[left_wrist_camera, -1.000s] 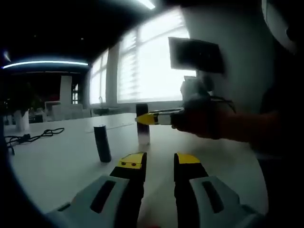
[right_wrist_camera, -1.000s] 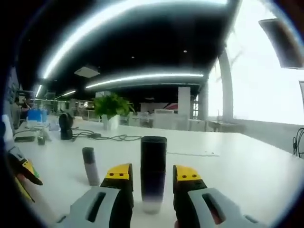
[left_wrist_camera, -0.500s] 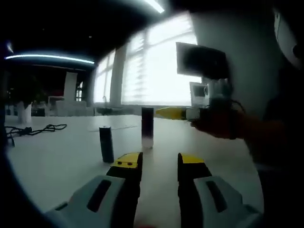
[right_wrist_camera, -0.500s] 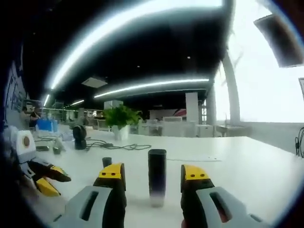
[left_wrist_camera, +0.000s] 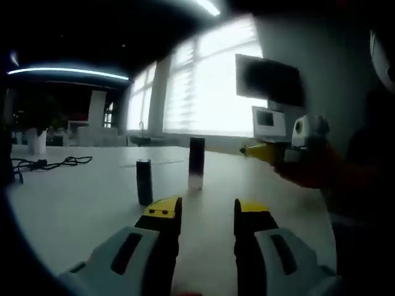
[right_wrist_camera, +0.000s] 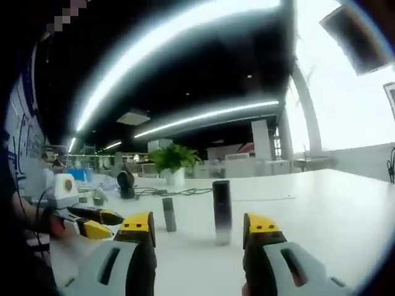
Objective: Pick up cosmetic bottle twist off cap place on table pick up cap screw tight cap place on table
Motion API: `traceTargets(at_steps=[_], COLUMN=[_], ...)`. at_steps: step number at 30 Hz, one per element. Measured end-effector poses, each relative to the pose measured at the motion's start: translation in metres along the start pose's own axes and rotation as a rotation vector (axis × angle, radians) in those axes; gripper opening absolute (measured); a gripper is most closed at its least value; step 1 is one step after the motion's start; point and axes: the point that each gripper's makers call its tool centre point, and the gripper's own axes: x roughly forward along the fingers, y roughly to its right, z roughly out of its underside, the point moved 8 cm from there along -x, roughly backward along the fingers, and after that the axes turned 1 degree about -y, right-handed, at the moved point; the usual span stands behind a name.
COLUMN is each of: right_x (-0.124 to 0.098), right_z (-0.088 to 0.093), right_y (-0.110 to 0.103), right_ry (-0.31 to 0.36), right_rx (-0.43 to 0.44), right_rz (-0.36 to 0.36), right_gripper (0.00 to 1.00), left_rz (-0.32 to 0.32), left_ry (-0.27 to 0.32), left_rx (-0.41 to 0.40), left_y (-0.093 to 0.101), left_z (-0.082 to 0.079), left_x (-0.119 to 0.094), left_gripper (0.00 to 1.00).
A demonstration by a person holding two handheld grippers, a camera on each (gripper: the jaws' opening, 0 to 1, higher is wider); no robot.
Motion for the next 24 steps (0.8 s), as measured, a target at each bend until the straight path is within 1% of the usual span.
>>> traceTargets(at_steps=[4, 7, 11, 13, 14, 16, 17, 18, 19, 20, 21, 23, 24], right_x=[-0.012, -0.021, -0.032, -0.037, -0.040, -0.045, -0.046, -0.049, -0.052, -0.054, -0.057, -0.062, -0.065], right_z=[0.000, 0.000, 0.003, 0.007, 0.010, 0.011, 0.011, 0.010, 0.007, 0.006, 0.005, 0.004, 0.003], right_y=[-0.005, -0.009, -0.015, -0.016, -0.017, -0.018, -0.018, -0.019, -0.020, -0.021, -0.021, -0.020, -0.021], right_ry=[-0.006, -0.008, -0.027, -0.042, -0.063, -0.065, -0.066, -0.063, -0.040, -0.028, -0.025, -0.017, -0.016], right_rx=[-0.017, -0.026, -0.039, -0.044, -0.047, -0.061, -0.061, -0.061, -0.054, -0.034, -0.016, -0.010, -0.011], right_rz=[-0.043, -0.068, -0.084, -0.088, -0.098, -0.097, -0.098, -0.101, -0.107, -0.111, -0.114, -0.109, -0.108], right_gripper=[0.55, 0.61, 0.62, 0.62, 0.62, 0.62, 0.62, 0.64, 0.66, 0.69, 0.68, 0.67, 0.67], left_rz=[0.006, 0.001, 0.019, 0.018, 0.015, 0.008, 0.000, -0.017, -0.014, -0.016, -0.016, -0.016, -0.022], left_ry=[-0.005, 0.006, -0.009, -0.008, -0.007, -0.003, -0.008, -0.030, -0.044, -0.051, -0.050, -0.050, -0.038], left_rx=[0.015, 0.013, 0.023, 0.030, 0.031, 0.029, 0.030, 0.030, 0.032, 0.034, 0.031, 0.011, 0.014], left_y=[0.010, 0.014, 0.020, 0.022, 0.022, 0.020, 0.020, 0.018, 0.017, 0.017, 0.017, 0.016, 0.017], left_z=[-0.003, -0.005, -0.004, -0.005, -0.005, -0.006, -0.006, -0.004, -0.002, 0.000, 0.001, 0.002, 0.001], left_x=[-0.013, -0.023, -0.033, -0.038, -0.040, -0.044, -0.045, -0.047, -0.048, -0.049, -0.051, -0.055, -0.057], left_gripper=[0.25, 0.26, 0.33, 0.33, 0.33, 0.31, 0.30, 0.28, 0.25, 0.25, 0.25, 0.26, 0.27])
